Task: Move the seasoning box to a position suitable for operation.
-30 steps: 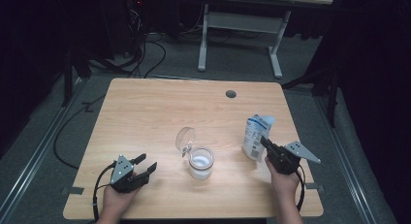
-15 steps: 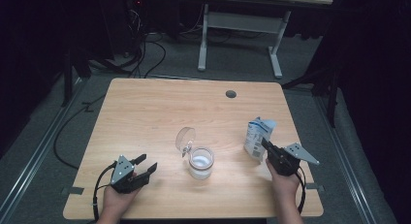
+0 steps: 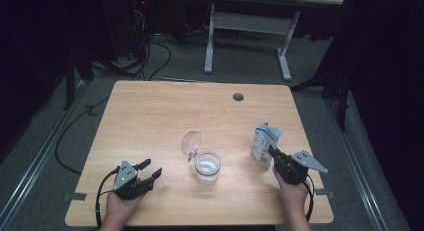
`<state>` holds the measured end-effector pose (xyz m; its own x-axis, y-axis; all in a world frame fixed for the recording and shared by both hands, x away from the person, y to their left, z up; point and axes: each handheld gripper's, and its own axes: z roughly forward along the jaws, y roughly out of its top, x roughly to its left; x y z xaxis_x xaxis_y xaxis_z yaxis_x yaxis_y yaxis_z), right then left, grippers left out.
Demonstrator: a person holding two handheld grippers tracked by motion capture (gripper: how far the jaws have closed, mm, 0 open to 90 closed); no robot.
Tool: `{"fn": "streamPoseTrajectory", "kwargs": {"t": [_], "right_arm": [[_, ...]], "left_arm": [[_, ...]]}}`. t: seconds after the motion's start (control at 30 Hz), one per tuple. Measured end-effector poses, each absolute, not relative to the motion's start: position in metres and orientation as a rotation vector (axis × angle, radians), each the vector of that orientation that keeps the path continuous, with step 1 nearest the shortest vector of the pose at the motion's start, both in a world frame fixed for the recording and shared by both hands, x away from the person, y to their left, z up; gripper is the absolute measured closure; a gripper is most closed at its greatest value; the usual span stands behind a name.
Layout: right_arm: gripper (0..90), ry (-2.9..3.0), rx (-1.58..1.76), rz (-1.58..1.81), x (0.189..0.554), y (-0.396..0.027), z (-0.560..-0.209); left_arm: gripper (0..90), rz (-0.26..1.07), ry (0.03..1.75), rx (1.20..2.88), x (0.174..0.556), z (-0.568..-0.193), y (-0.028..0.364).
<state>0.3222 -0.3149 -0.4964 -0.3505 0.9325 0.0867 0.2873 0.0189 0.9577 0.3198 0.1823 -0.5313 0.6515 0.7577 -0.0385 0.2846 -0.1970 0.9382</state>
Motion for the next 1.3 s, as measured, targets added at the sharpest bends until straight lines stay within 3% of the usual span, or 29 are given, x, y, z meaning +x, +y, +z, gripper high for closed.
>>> {"fn": "streamPoseTrajectory", "kwargs": {"t": [1.3], "right_arm": [[55.6, 1.679, 1.32, 1.314, 0.324, -0.3131, -0.4975]], "left_arm": [[45.0, 0.54, 0.833, 1.79, 0.3192, -0.5313, 0.1801]]}}
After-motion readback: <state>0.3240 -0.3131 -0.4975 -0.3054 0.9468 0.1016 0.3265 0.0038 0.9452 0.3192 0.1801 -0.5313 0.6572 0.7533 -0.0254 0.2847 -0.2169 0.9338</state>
